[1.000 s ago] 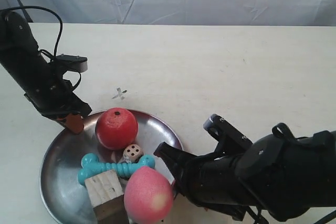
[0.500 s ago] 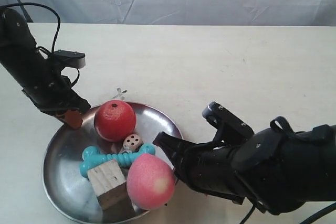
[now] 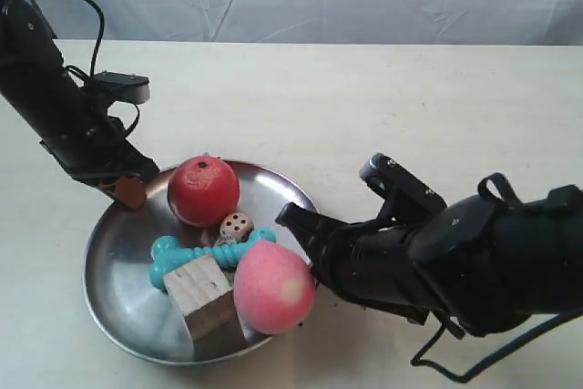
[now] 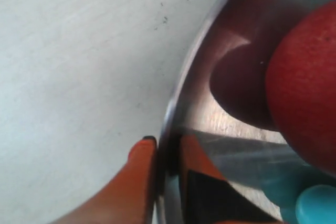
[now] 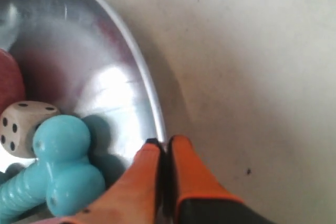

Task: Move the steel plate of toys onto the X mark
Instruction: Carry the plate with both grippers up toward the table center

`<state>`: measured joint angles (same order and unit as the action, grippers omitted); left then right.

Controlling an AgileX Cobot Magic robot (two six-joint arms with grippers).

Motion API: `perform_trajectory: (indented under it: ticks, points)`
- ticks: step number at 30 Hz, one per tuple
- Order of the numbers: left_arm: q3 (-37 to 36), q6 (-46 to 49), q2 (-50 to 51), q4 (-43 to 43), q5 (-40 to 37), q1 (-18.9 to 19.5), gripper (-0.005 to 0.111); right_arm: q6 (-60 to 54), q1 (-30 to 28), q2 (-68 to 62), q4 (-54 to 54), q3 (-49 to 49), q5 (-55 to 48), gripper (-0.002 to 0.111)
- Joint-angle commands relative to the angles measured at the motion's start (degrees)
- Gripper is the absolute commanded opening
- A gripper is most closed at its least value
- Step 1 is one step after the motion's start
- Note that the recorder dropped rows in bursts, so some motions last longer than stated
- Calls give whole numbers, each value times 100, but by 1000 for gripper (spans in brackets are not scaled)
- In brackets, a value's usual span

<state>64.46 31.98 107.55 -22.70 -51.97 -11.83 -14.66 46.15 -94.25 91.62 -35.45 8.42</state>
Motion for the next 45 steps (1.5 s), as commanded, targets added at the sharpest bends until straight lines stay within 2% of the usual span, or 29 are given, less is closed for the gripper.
perform_trajectory:
  ticks: [1,10,12,17,23,31,36,38,40,43,45]
  points:
    - [2,-10,-52,-574,-684,-134,0,114,-269,108,-275,-453,-103,-1]
    - [745,-53,224,-349,-831,-134,0,51,-285,-643,-683,-1340,-31,-1]
    - [936,-53,398,-290,-804,-134,0,-25,-452,-818,-832,-1572,-27,-1]
    - [1701,-139,1081,-80,-665,-134,0,-234,-1297,-1500,-949,-2376,-480,-1]
    - [2667,-164,1826,70,-1288,-134,0,-256,-1543,-2438,-1440,-3328,-962,-1]
    - [2668,-188,1871,187,-1228,-134,0,-256,-1545,-2636,-1901,-3494,-801,-1]
    - [2668,-567,1871,264,-1202,-134,0,-256,-1633,-2636,-2002,-3494,-921,-1]
    - [2668,-728,1871,315,-1203,-134,0,-256,-1692,-2636,-2022,-3494,-1022,5]
    - [2668,-769,1871,342,-1245,-134,1,-256,-1756,-2636,-2039,-3494,-1177,20]
    - [2668,-769,1871,342,-1319,-134,9,-256,-1819,-2636,-2053,-3494,-1303,41]
    - [2668,-769,1871,365,-1407,-134,16,-256,-1819,-2636,-2079,-3494,-1338,43]
